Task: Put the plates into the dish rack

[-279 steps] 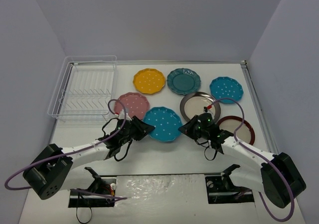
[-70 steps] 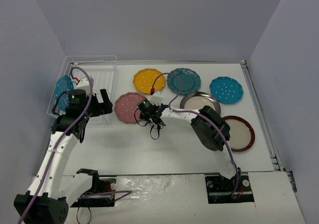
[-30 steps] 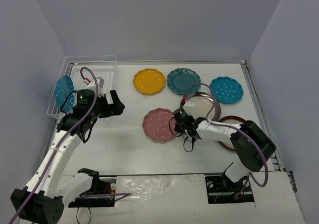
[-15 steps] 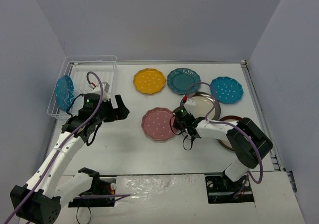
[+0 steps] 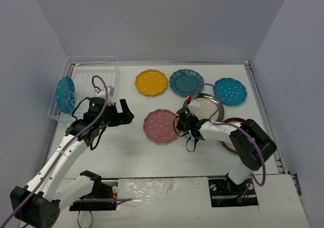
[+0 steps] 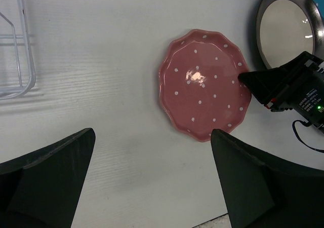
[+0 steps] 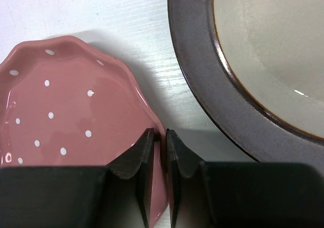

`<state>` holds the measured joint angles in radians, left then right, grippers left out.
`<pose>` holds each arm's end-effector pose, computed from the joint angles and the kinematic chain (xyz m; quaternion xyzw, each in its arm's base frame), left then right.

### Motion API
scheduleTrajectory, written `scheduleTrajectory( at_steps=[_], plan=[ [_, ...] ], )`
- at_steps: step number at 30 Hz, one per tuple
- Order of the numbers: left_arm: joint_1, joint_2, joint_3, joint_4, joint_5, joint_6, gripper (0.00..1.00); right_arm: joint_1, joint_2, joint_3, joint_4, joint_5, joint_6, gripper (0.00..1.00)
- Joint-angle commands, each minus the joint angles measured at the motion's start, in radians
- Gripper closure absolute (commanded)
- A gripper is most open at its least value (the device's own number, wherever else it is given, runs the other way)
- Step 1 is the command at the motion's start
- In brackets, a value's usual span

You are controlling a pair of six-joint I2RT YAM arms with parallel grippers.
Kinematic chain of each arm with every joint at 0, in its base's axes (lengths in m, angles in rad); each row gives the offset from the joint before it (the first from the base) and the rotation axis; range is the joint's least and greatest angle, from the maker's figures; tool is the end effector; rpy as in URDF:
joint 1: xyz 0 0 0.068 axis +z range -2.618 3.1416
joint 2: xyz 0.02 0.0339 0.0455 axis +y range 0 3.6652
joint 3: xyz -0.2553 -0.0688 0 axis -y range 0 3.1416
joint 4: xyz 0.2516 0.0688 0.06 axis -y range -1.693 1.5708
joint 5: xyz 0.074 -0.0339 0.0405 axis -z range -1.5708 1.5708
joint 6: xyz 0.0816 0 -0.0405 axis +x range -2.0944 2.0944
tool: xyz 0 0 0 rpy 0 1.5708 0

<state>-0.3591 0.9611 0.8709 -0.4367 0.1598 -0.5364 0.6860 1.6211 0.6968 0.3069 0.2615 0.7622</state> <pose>0.2420 -0.1047 0.2822 -0.0369 0.8642 -0.2775 0.4180 0.2895 0.2098 0.1153 0.0933 0.8780 0.2146 0.4175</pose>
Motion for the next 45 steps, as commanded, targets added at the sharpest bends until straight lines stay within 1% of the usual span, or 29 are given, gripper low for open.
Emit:
scheduleTrajectory(
  at_steps=[1,5,9,11,13,17,25,35,45],
  plan=[
    [-0.024,-0.013,0.005,0.073,-0.008,-0.038,0.03,-0.003,0.029,-0.056,-0.219,-0.087,-0.043,1.0],
    [-0.06,-0.01,-0.035,0.116,-0.008,-0.093,0.03,-0.015,-0.074,-0.055,-0.22,-0.134,-0.031,1.0],
    [-0.123,0.002,-0.097,0.184,-0.021,-0.17,0.03,-0.033,-0.179,-0.046,-0.224,-0.186,-0.003,1.0],
    [-0.171,0.017,-0.123,0.214,-0.049,-0.208,0.03,-0.044,-0.225,-0.037,-0.227,-0.199,0.012,1.0],
    [-0.205,0.031,-0.139,0.229,-0.094,-0.234,0.03,-0.054,-0.249,-0.03,-0.227,-0.225,0.023,1.0],
    [-0.247,0.062,-0.167,0.271,-0.111,-0.286,0.03,-0.063,-0.293,-0.025,-0.226,-0.251,0.051,1.0],
    [-0.267,0.106,-0.246,0.379,-0.102,-0.384,0.03,-0.127,-0.372,-0.051,-0.186,-0.365,0.104,1.0],
    [-0.278,0.183,-0.254,0.472,-0.065,-0.427,0.03,-0.186,-0.397,-0.114,-0.048,-0.521,0.174,1.0],
    [-0.287,0.239,-0.25,0.498,-0.046,-0.471,0.03,-0.219,-0.42,-0.155,0.037,-0.588,0.229,1.0]
  ],
)
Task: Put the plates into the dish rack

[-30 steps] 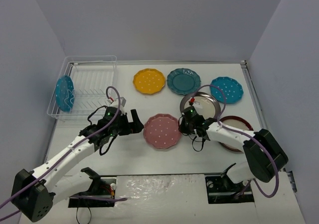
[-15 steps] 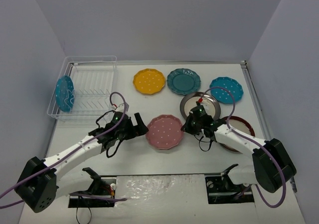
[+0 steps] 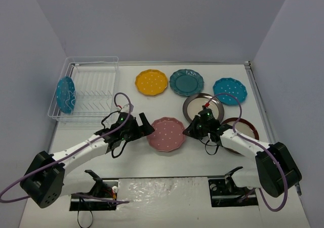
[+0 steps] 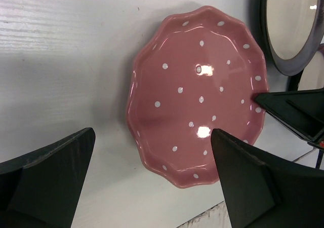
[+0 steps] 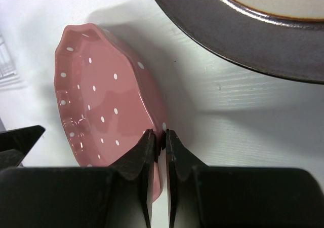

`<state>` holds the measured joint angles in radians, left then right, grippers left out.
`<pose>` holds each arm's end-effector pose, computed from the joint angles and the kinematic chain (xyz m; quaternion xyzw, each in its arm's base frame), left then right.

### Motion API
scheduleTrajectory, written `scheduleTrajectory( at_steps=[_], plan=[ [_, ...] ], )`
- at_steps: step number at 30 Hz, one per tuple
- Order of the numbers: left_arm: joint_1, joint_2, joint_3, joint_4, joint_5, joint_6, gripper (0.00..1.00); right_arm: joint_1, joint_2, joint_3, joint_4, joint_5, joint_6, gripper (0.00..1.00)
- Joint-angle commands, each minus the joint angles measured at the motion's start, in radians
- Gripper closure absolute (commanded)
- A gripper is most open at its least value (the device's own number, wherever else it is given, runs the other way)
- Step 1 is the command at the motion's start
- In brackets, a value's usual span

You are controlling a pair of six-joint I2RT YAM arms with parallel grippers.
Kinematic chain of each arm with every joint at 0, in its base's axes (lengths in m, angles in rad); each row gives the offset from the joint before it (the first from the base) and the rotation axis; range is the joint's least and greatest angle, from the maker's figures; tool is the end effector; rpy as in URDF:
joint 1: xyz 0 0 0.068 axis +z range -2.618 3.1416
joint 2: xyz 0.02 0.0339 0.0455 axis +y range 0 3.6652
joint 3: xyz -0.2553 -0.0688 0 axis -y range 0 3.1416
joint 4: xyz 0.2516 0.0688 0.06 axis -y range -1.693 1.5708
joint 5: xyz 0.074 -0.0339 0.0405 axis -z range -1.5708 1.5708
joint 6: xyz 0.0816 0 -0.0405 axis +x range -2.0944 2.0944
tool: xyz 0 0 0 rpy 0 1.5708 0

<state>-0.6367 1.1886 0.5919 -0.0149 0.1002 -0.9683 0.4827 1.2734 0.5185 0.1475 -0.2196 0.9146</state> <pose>0.2313 -0.1812 0.1695 -0.1234 0.8777 -0.3623 0.2883 0.2537 0.1530 0.1412 0.1392 0.8713 0.3705 0.2901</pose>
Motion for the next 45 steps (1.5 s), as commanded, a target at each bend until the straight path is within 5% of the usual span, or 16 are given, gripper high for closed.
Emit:
scheduleTrajectory(
  at_steps=[1,30,45],
  plan=[
    [-0.01,0.015,0.026,0.078,0.013,-0.041,0.03,-0.019,-0.076,0.024,0.196,-0.107,0.08,1.0],
    [-0.026,0.15,0.023,0.267,0.096,-0.197,0.09,-0.044,-0.08,-0.051,0.398,-0.233,0.17,1.0],
    [-0.028,0.096,-0.026,0.388,0.101,-0.256,0.64,-0.044,-0.084,-0.084,0.461,-0.251,0.188,1.0]
  ],
)
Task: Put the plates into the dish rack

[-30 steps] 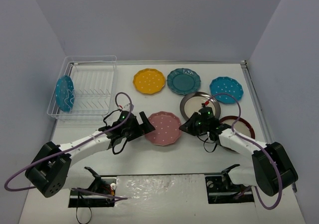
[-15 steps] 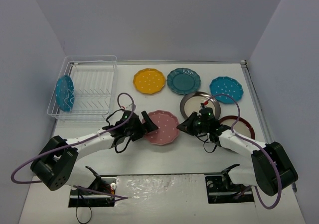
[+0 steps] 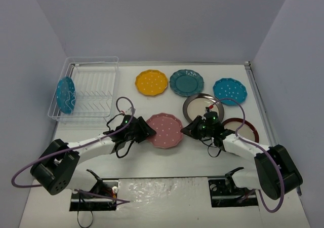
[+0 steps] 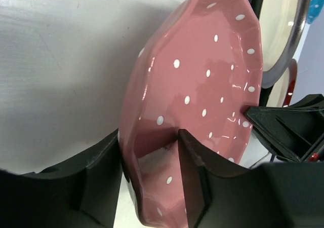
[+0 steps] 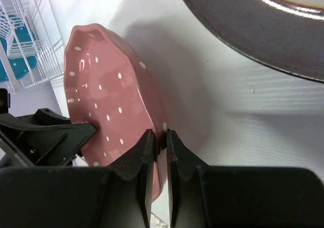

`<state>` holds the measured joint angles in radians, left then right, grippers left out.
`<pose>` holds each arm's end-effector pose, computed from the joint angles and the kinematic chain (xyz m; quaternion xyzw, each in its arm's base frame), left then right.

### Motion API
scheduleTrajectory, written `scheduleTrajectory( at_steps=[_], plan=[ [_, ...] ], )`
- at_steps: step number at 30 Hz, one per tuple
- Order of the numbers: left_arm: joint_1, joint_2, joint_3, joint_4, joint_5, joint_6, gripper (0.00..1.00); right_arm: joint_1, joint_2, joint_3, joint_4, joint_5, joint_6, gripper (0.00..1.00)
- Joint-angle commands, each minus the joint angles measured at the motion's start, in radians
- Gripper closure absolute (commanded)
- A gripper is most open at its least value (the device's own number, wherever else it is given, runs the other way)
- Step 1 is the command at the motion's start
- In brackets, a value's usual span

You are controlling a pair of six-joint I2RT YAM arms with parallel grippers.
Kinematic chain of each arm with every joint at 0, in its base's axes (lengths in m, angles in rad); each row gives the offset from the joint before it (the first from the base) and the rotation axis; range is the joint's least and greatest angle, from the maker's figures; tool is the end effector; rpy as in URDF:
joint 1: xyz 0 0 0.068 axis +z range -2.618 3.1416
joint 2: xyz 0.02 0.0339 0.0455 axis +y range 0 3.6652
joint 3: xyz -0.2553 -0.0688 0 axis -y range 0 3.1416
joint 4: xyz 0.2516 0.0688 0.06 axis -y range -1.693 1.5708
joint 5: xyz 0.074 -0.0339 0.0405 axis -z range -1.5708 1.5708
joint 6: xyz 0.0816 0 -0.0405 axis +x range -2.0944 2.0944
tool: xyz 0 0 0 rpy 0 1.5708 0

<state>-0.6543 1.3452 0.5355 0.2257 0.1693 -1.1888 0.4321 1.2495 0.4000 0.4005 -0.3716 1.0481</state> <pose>0.2366 -0.1988 0.1364 -0.1931 0.8570 -0.4209 0.2260 0.2471 0.1466 0.1413 0.1586 0.8228 0.4681 0.2805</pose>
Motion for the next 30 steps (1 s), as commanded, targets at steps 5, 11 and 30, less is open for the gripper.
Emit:
scheduleTrajectory(
  at_steps=[5,11,30],
  plan=[
    [-0.011,-0.107,0.019,0.206,0.036,-0.035,0.94,0.007,-0.072,0.032,0.202,-0.096,0.033,1.0],
    [-0.011,-0.194,-0.003,0.28,0.026,-0.015,1.0,0.007,-0.1,0.033,0.192,-0.092,-0.002,0.86],
    [-0.01,-0.299,0.21,0.037,-0.014,0.245,1.0,-0.012,-0.265,0.218,-0.249,0.139,-0.312,0.0]
  ],
)
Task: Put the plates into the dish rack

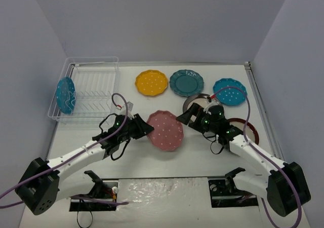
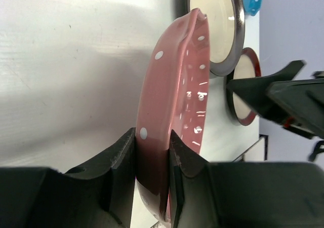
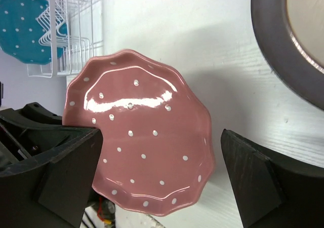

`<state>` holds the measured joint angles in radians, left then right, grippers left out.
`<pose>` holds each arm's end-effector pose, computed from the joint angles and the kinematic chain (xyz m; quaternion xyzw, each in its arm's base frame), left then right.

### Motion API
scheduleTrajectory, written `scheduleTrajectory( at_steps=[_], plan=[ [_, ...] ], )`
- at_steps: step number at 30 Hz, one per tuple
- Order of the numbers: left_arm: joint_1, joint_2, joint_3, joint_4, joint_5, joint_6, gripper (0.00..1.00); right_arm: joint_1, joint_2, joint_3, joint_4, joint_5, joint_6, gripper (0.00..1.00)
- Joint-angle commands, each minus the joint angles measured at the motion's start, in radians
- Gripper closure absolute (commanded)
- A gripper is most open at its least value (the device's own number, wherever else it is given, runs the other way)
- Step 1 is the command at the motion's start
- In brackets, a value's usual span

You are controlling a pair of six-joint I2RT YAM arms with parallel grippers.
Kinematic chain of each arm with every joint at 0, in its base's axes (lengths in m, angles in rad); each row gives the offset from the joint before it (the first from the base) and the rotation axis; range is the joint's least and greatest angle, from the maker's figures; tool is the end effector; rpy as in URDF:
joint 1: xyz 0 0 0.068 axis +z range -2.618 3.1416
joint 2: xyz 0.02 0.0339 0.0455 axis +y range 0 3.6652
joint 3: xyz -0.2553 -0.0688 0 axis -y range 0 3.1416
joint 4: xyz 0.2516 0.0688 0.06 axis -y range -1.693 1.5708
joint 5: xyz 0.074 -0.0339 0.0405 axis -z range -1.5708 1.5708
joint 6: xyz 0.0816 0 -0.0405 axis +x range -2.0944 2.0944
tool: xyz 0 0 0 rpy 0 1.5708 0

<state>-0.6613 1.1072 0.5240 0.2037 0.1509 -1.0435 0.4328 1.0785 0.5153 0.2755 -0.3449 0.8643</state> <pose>0.2234 -0.1894 0.1961 -0.1153 0.8184 -0.4623 0.3212 0.2505 0.1461 0.2121 0.0687 0.7930 0.4657 0.3868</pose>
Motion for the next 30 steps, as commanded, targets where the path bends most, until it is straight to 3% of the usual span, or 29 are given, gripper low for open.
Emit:
scheduleTrajectory(
  at_steps=[1,6,11,15,20,26,30],
  plan=[
    [-0.002,-0.062,0.238,0.015,0.001,0.118,1.0,-0.015,-0.115,0.109,-0.153,0.131,-0.144,0.0],
    [0.003,-0.068,0.445,-0.283,-0.09,0.321,1.0,-0.017,-0.191,0.17,-0.282,0.218,-0.212,0.0],
    [0.023,-0.051,0.696,-0.561,-0.333,0.58,1.0,-0.019,-0.273,0.193,-0.361,0.244,-0.237,0.0],
    [0.082,-0.028,0.848,-0.681,-0.484,0.759,1.0,-0.019,-0.328,0.186,-0.373,0.249,-0.25,0.0],
    [0.224,0.016,1.028,-0.732,-0.552,0.94,1.0,-0.019,-0.351,0.176,-0.379,0.238,-0.28,0.0],
    [0.39,0.099,1.101,-0.691,-0.642,1.133,1.0,-0.017,-0.352,0.168,-0.38,0.219,-0.323,0.0],
    [0.489,0.17,1.12,-0.632,-0.623,1.25,1.0,-0.019,-0.34,0.158,-0.378,0.212,-0.359,0.0]
  ],
)
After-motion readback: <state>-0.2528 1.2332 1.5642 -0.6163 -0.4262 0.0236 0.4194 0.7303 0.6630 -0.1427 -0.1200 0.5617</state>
